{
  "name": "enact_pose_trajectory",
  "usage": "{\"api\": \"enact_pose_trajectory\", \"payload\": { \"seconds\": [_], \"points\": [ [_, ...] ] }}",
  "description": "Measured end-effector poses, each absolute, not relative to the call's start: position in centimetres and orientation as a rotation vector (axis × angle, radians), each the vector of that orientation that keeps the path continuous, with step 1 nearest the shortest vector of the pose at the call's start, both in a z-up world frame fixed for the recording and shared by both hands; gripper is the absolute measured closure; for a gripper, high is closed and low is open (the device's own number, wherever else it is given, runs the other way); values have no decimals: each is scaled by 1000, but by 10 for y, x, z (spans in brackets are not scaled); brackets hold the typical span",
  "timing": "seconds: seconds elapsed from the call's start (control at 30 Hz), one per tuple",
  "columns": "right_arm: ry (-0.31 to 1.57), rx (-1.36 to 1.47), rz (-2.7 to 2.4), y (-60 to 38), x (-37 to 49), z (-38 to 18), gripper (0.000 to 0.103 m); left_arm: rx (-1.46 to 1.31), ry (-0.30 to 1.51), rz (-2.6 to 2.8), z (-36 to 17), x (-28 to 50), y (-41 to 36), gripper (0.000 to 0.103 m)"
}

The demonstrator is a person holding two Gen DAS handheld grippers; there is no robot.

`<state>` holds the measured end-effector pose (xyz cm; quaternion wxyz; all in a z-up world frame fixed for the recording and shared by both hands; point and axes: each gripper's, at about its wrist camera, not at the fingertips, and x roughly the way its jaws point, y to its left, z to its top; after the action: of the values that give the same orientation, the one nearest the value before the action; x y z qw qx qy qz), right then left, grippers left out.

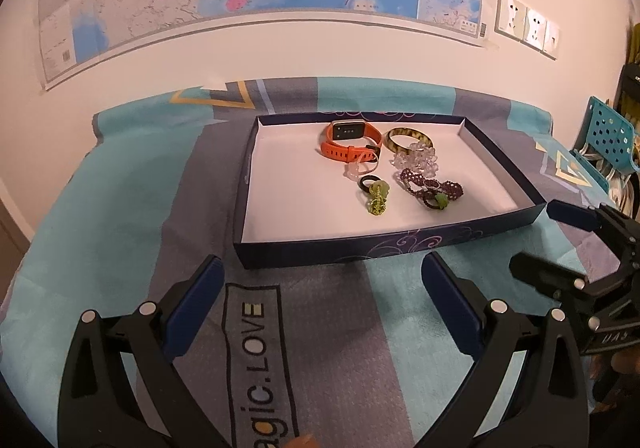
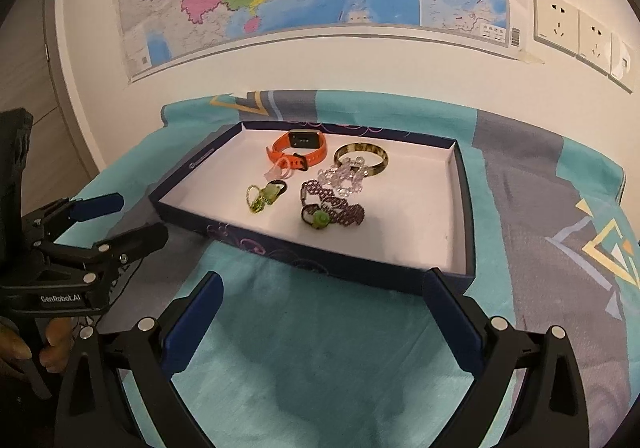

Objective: Organize jewelry

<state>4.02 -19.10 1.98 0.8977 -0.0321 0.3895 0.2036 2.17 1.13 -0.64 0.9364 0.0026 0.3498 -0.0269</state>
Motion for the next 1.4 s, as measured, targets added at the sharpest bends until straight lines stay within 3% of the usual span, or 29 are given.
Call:
{"api": "enact_pose_trajectory", "payload": {
  "seconds": [1.4],
  "points": [
    [813,-61,417,-191,25,18,6,13,727,-24,-7,15,9,6]
  ]
}}
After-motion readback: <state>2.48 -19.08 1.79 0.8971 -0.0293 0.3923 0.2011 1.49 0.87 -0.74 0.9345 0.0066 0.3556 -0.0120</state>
